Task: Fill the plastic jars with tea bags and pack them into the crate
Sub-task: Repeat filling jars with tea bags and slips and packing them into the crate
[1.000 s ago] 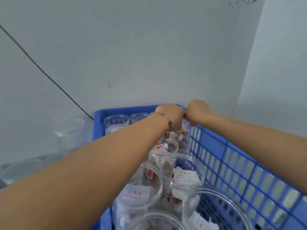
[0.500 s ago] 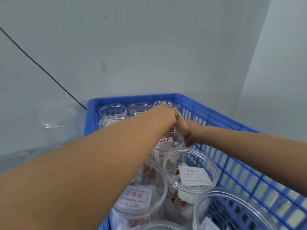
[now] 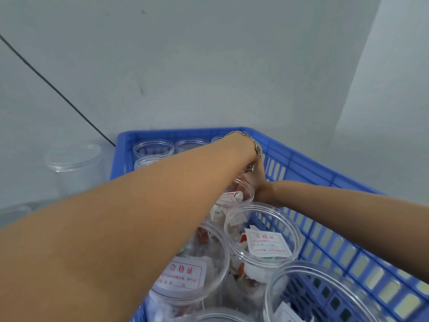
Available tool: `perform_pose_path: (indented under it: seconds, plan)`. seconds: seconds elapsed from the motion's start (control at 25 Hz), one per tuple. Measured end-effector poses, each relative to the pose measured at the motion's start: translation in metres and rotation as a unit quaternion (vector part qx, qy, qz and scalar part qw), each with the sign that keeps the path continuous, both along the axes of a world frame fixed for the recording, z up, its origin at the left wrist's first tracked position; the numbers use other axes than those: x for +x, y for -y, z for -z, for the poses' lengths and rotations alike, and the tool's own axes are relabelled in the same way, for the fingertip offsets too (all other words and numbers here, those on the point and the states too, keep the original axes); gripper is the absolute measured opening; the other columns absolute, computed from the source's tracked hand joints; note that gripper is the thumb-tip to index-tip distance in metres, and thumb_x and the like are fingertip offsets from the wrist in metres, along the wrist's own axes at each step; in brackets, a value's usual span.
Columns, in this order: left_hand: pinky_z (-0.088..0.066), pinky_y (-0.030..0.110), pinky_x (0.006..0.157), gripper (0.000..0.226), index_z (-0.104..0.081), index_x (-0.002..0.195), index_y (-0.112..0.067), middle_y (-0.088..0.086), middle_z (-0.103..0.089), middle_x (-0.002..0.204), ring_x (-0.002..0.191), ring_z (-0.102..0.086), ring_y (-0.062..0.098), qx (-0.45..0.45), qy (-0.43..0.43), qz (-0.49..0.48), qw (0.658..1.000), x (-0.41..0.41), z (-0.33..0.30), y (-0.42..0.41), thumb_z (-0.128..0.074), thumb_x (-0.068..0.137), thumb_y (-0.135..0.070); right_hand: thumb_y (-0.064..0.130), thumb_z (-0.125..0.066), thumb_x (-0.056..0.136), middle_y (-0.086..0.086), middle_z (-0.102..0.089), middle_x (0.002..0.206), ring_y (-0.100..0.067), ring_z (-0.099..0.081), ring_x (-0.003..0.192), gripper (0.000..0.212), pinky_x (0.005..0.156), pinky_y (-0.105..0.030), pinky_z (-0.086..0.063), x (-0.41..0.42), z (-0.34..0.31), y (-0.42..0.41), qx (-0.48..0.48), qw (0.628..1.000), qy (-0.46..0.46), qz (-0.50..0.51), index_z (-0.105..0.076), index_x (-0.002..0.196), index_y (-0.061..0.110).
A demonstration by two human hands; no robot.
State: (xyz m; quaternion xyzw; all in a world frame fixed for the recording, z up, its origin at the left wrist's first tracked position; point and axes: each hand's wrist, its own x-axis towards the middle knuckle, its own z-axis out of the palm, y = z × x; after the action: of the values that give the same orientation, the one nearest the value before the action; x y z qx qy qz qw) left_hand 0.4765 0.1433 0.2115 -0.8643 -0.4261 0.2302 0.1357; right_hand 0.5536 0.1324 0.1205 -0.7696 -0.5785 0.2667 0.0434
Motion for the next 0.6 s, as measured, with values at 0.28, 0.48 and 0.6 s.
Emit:
perform_pose_path:
  seconds: [0.28,0.48,0.6]
  plan:
    - [-0.033,0.034,0.110,0.037,-0.057,0.129,-0.024,-0.006,-0.053,0.137,0.124,-0.049,0.016,0.049,0.083,-0.012,0.995,-0.059,-0.078,0.015,-0.054,0.094,-0.036,0.013,-0.051,0.093,-0.016,-0.063,0.107,-0.026,-0.062,0.089,0.023,0.081,-0.035,-0.053,-0.036,-0.091,0.039,0.175,0.984,-0.004,0.011,-0.057,0.114,0.005]
    - [-0.032,0.027,0.105,0.031,-0.066,0.120,-0.019,-0.011,-0.065,0.117,0.112,-0.056,0.008,-0.017,0.222,-0.026,0.974,-0.132,-0.120,0.092,-0.058,0.090,-0.027,0.007,-0.052,0.090,-0.020,-0.066,0.108,-0.030,-0.066,0.094,0.026,0.085,-0.039,-0.053,-0.089,-0.166,0.106,0.288,0.957,-0.005,-0.039,-0.063,0.111,-0.003]
    - [-0.035,0.027,0.097,0.027,-0.068,0.115,-0.019,-0.009,-0.067,0.110,0.106,-0.058,0.009,0.016,0.294,-0.054,0.954,-0.198,-0.138,0.142,-0.060,0.090,-0.026,0.007,-0.056,0.086,-0.013,-0.069,0.100,-0.020,-0.066,0.086,0.017,0.077,-0.031,-0.055,-0.138,-0.186,0.144,0.342,0.930,-0.098,-0.098,-0.068,0.098,0.003]
